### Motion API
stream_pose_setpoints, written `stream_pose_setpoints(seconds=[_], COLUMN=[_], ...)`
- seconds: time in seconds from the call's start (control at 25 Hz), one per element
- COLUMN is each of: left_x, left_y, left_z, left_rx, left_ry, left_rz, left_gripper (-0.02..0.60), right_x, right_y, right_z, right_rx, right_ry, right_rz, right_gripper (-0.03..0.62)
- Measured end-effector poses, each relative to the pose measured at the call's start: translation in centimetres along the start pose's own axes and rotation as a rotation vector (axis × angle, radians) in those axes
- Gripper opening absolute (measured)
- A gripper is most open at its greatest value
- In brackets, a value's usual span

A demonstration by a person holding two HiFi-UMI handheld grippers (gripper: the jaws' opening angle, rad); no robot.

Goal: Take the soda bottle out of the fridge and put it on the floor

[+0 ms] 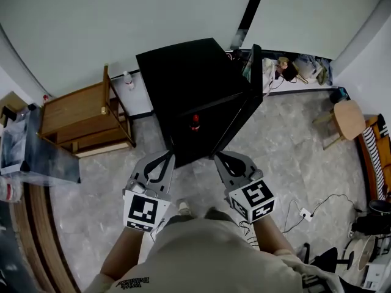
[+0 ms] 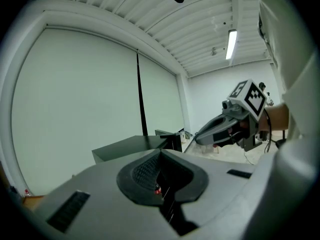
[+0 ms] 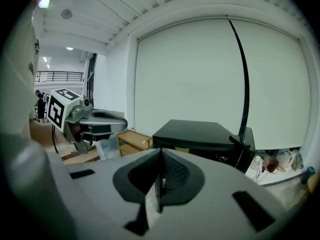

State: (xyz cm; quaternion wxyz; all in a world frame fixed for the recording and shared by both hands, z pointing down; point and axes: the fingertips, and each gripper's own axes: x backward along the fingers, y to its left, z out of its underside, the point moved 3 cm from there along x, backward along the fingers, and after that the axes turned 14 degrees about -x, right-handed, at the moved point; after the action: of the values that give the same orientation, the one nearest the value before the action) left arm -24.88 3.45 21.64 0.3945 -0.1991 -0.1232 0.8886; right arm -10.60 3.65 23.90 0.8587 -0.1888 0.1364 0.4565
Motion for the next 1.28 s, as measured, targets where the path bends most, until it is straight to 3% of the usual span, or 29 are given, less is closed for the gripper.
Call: stream_pose_setpoints(seconds=[0.56, 0.72, 1.28], left_x=[-4.8, -5.9, -9.4], left_y=[1.4, 1.4, 1.9], left_z=[1.2, 1.5, 3.5], left_rx=[0.024, 0.035, 0.084], left_ry=[0.026, 0.056, 0.153], left_rz=[-0.032, -0.048, -0.123], left_gripper=[0.006, 0.006, 0.006], right_x=[-9.3, -12.4, -22.4], right_y=[-6.2, -8.5, -14.4], right_z=[1.4, 2.3, 8.1], right_rx=[0.136, 0.141, 0.118], right_ry=[0.151, 0.186, 0.259], right_rz=[-0.011, -0.006, -0.030], right_gripper=[-0.002, 0.119, 0.201])
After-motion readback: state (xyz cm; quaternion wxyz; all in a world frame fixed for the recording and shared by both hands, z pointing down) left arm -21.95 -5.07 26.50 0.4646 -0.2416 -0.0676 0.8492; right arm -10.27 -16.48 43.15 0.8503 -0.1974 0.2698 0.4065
